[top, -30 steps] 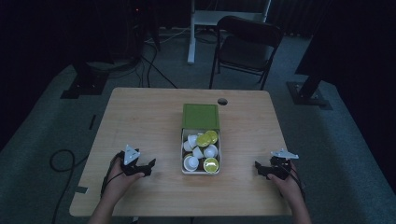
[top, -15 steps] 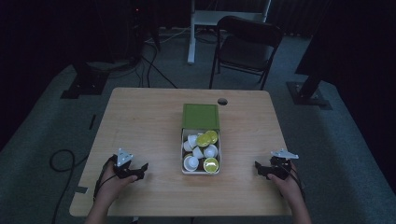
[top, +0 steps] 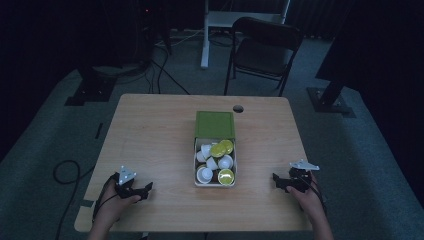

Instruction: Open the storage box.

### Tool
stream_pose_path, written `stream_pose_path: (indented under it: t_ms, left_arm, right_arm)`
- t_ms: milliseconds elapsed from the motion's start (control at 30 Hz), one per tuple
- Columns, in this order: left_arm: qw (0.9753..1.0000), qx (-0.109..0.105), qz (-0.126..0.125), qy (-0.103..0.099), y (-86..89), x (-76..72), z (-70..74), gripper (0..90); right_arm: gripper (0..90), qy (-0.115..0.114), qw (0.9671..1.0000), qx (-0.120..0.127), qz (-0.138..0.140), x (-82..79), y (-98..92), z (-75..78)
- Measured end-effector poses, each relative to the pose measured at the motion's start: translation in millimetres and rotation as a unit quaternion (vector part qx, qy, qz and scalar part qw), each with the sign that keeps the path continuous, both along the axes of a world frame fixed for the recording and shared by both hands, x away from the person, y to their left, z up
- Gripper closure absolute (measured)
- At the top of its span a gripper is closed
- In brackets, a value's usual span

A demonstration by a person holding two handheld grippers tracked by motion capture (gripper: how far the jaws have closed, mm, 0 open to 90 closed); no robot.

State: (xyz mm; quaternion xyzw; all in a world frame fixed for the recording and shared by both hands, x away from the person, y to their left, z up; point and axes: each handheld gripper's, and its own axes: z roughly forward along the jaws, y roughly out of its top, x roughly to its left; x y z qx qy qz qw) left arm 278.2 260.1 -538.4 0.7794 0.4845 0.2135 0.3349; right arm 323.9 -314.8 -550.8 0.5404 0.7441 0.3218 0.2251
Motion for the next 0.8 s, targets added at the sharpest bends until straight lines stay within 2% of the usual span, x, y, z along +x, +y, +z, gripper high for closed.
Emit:
stream_pose_path:
  t_ms: [133,233,467,800]
  left_arm:
    - [0.9999,0.008,-0.004,0.009,2.3,-1.6,-5.4,19.2]
    - [1.0,0.005,-0.005,0.005,3.1,-2.4,-6.4,18.7]
    - [0.9998,0.01,-0.011,0.011,0.8,-1.4,-7.0,15.7]
    - [0.9998,0.012,-0.002,0.016,-3.9,0.2,-7.5,9.8]
  right_arm:
    - [11.3,0.0,1.0,0.0,0.0,0.0,0.0,0.0]
    - [11.4,0.0,1.0,0.0,0.0,0.0,0.0,0.0]
    - [11.4,0.0,1.0,0.0,0.006,-0.4,0.6,0.0]
    - [11.4,0.0,1.0,0.0,0.003,-1.0,1.0,0.0]
